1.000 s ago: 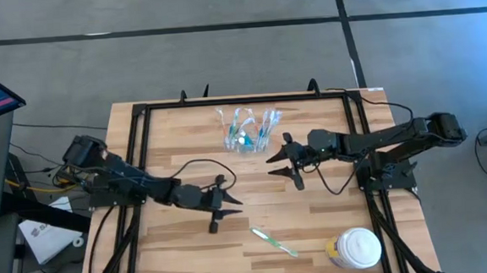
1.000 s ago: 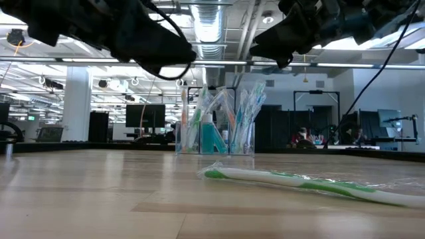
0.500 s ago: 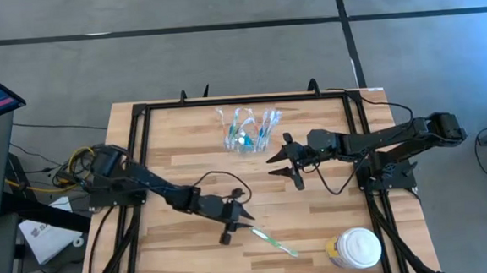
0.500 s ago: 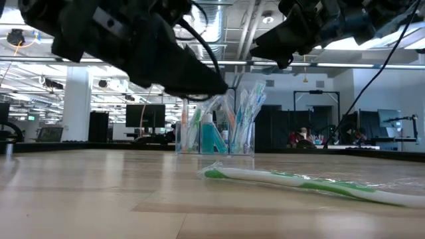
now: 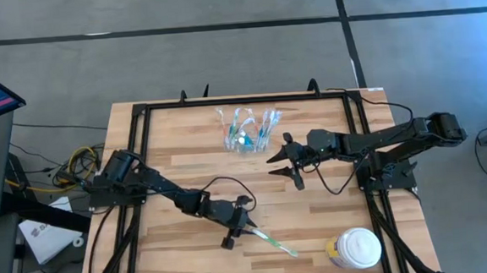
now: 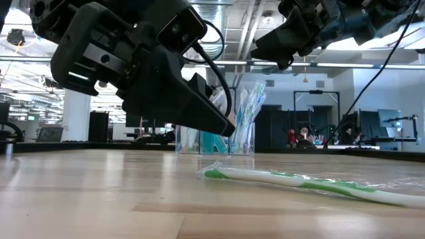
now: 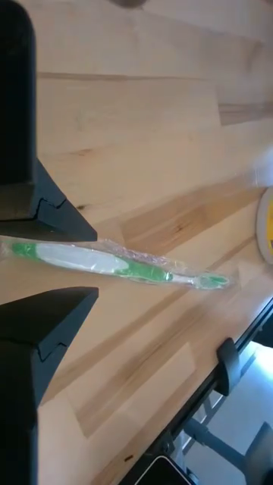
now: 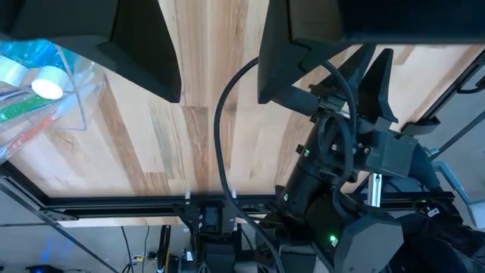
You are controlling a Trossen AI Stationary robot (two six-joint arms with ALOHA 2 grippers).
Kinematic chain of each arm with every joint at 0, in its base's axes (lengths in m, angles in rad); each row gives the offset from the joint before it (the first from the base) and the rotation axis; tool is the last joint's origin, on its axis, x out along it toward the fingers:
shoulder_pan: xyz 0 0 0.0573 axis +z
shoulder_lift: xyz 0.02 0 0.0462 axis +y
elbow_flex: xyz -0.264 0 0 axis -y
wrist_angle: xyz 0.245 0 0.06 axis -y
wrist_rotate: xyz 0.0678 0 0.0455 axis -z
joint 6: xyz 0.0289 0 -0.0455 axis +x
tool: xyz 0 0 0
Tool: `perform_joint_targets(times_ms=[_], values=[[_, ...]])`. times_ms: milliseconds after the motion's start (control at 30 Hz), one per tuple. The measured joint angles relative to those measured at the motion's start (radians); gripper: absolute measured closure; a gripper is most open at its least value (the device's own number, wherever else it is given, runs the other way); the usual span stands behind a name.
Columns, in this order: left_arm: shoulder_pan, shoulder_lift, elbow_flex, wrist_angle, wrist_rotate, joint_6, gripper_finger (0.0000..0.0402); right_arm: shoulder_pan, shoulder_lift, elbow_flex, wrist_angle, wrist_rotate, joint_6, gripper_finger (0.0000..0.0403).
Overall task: Pick & Place toothbrushing station
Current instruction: Put the green toothbrush into the transparent organizer
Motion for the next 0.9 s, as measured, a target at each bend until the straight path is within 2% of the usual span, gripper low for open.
perform_joint_targets(times_ms=[300,533,900], values=[[-0.002,0.000,0.015,-0.023,-0.005,0.000,0.0302,0.000,0.000,0.000,0.007,0.000,-0.004,0.0237],[-0.017,0.000,0.067,-0.125,-0.049,0.003,0.0298,0.000,0.000,0.000,0.005,0.000,-0.004,0.0237],[-0.025,0.000,0.089,-0.175,-0.069,0.004,0.0247,0.000,0.000,0.000,0.002,0.000,-0.006,0.0238]])
